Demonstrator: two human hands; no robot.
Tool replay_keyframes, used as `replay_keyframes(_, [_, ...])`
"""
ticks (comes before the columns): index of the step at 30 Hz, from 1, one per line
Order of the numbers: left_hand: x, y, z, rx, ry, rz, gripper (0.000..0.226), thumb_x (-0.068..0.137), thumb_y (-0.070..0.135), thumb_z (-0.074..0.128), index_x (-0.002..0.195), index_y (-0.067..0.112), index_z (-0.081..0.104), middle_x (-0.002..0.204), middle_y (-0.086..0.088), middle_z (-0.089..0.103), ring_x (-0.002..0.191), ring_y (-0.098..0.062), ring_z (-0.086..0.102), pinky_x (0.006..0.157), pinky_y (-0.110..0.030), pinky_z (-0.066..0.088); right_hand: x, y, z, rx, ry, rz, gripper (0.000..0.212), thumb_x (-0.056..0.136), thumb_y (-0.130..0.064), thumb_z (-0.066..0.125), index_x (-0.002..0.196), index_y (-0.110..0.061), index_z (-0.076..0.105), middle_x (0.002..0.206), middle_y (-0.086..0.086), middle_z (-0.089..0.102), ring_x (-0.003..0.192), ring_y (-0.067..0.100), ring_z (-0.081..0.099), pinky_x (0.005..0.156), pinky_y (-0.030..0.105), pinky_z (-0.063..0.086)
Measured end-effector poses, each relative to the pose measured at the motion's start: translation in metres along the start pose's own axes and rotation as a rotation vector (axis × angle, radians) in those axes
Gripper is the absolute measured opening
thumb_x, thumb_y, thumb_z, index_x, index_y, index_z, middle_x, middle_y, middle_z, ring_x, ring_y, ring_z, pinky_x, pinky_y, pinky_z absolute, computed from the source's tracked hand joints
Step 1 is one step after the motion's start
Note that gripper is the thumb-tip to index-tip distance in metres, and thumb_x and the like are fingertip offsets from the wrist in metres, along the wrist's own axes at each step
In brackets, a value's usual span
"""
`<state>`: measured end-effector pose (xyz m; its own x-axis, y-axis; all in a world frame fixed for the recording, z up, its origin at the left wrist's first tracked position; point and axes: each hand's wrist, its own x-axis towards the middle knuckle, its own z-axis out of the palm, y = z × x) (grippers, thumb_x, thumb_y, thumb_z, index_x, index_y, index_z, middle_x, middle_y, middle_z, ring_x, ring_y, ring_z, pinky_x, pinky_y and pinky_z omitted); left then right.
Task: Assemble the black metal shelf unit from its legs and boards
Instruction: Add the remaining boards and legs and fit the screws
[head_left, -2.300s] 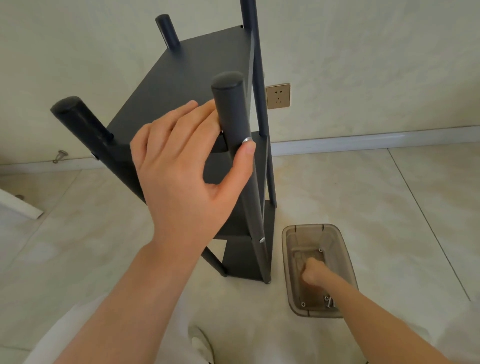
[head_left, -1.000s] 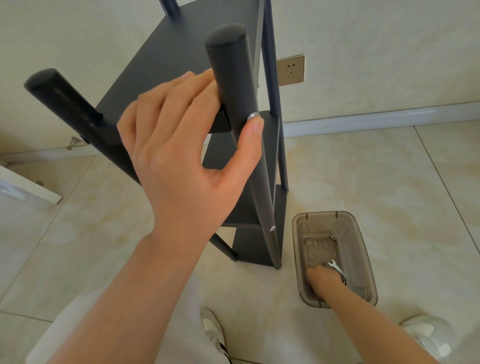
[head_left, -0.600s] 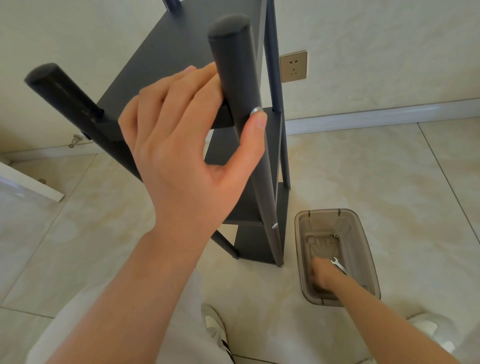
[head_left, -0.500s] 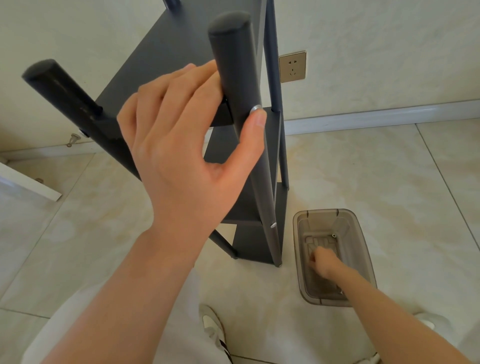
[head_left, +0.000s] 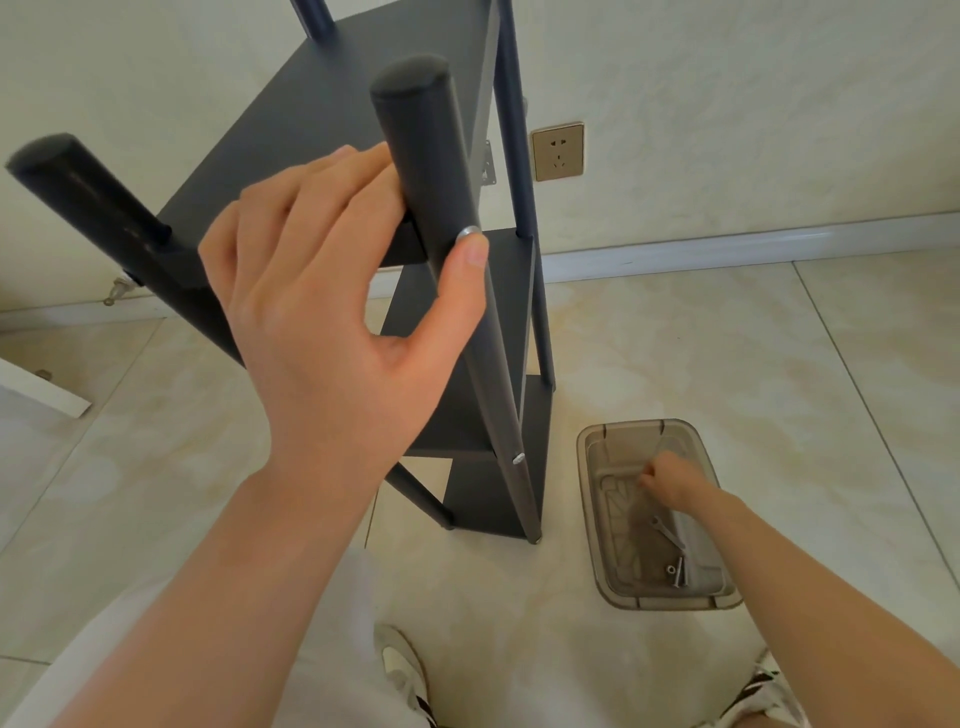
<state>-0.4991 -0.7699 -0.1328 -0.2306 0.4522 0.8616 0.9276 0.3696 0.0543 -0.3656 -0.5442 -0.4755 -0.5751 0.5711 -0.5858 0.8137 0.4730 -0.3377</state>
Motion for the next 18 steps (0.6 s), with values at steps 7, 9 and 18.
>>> replay_keyframes(7, [-0.001,-0.001,0.001,0.000,0.008,0.003,0.045,0.103,0.042,0.045,0.103,0.006,0.072,0.108,-0.006,0.071,0.109,-0.032,0.061,0.095,-0.051,0.040,0.005,0.026,-0.026,0.057,0.178,0.066,0.025,0.101,-0.012,0.043,0.092,-0.001,0.063,0.103,0.019,0.065,0.099,0.032,0.059,0.072,0.031,0.041])
replay_keyframes(9, [0.000,-0.001,0.002,0.001,0.005,-0.008,0.046,0.103,0.044,0.044,0.104,0.007,0.073,0.110,-0.003,0.071,0.110,-0.029,0.059,0.097,-0.047,0.038,0.004,0.033,-0.033,0.047,0.237,0.093,0.028,0.103,-0.013,0.040,0.105,-0.003,0.066,0.121,0.019,0.062,0.128,0.031,0.047,0.093,0.034,0.040])
replay_keyframes(18, [0.002,-0.003,0.001,-0.023,-0.030,-0.006,0.043,0.103,0.045,0.045,0.110,0.015,0.074,0.117,0.004,0.070,0.115,-0.025,0.062,0.099,-0.045,0.039,-0.037,-0.056,-0.073,0.672,0.568,-0.168,0.011,0.102,-0.015,0.049,0.101,-0.010,0.059,0.079,-0.001,0.066,0.074,0.012,0.064,0.058,0.019,0.043])
